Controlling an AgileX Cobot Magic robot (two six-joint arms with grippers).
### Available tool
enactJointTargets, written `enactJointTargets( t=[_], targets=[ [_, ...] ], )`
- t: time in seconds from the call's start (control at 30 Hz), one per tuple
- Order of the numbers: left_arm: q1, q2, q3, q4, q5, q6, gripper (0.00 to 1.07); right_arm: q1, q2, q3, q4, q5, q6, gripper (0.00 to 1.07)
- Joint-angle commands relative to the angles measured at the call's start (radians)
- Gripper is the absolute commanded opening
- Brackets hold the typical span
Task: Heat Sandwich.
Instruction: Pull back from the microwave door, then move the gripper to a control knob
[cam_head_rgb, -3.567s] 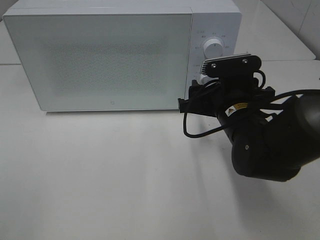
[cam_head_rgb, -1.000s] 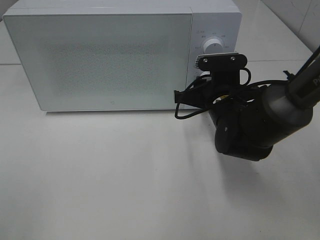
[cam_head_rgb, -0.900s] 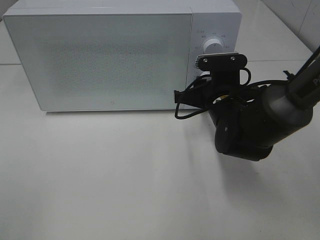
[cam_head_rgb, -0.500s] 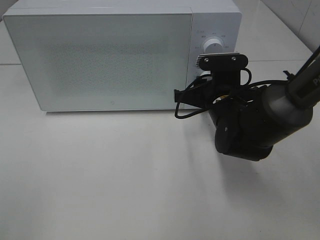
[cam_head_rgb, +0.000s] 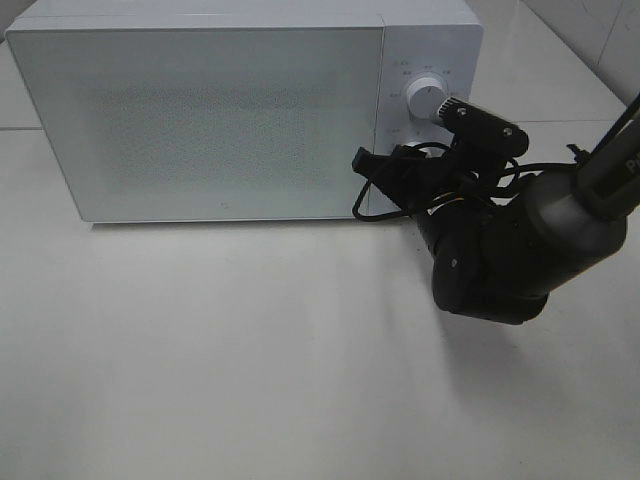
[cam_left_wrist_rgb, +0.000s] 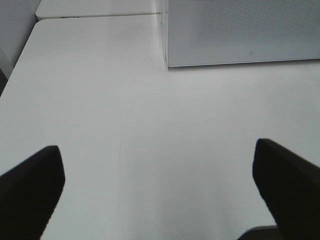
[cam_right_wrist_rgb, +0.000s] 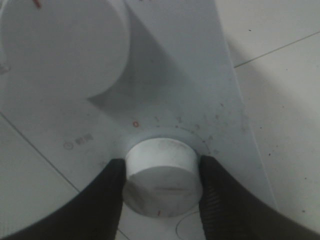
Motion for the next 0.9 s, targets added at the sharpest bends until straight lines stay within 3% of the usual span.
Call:
enactJointTargets(
  t=[0.03, 0.73, 0.9],
  targets=[
    [-0.006, -0.017, 0.003, -0.003, -0.002, -0.001, 0.98, 0.000, -0.012, -0.016, -0.038, -0.078, 0.208, 0.06],
    [-0.006, -0.017, 0.003, -0.003, -0.002, -0.001, 0.98, 0.000, -0.006, -0.016, -0.026, -0.100, 0.998, 0.07],
    [-0.006, -0.017, 0.003, -0.003, -0.002, -0.001, 0.98, 0.000, -0.006, -0.016, -0.010, -0.100, 1.071, 0.07]
  ],
)
